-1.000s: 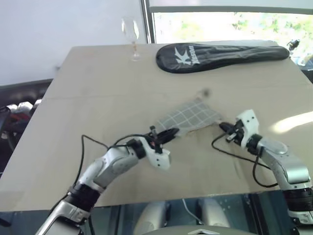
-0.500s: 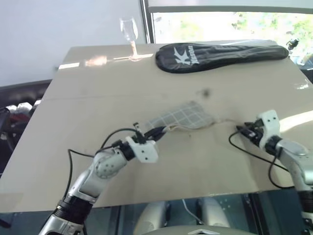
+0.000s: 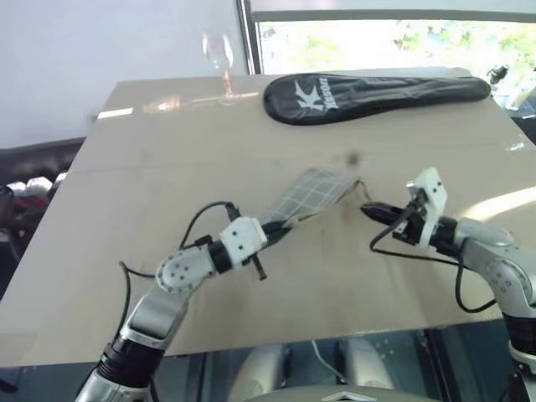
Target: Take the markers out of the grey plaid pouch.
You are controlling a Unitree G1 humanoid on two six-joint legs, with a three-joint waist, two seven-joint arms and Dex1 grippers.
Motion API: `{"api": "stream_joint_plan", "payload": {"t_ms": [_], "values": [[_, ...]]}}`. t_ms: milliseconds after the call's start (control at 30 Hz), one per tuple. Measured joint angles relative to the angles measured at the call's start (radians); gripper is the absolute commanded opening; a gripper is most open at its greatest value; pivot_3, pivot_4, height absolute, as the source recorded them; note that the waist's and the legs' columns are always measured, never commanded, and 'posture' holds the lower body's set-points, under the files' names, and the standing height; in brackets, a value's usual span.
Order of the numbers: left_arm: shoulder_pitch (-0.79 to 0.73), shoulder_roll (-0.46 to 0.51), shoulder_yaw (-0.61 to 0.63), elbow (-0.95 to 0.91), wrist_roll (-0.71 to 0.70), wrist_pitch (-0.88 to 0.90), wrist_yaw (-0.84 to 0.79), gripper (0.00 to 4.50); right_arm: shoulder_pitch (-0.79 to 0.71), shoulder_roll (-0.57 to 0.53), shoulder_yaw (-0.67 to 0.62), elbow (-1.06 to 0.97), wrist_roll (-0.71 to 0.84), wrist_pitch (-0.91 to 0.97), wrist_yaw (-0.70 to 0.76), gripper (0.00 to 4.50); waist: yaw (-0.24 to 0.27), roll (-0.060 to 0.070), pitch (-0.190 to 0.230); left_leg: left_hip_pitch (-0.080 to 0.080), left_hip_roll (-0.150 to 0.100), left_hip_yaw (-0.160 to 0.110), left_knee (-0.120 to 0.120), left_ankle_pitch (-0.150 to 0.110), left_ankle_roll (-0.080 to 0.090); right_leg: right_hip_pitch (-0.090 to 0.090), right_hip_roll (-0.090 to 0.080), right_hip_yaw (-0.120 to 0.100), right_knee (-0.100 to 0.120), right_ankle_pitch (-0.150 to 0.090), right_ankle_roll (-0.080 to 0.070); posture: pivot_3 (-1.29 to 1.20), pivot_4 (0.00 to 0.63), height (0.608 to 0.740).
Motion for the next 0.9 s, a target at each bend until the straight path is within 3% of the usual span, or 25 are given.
{"api": "stream_joint_plan", "payload": {"t_ms": [400,900], "values": [[0.013,-0.005,0.028,-0.033,-0.049,-0.001,-0.094,0.00,-0.128,0.050,0.075,0.195,-0.128,-0.085,0.011,0.10,-0.001,0.000,0.000,0.000,0.000,0.000,0.000,0.000,0.000,0.000,0.000,0.000,0.000,0.000,0.000,0.00,0.150,0.740],[0.038,-0.010,0.032,-0.034,-0.028,-0.034,-0.110,0.00,-0.126,-0.064,0.000,0.081,-0.116,0.007,0.013,0.10,-0.002,0.000,0.000,0.000,0.000,0.000,0.000,0.000,0.000,0.000,0.000,0.001,0.000,0.000,0.000,0.00,0.150,0.740]]}}
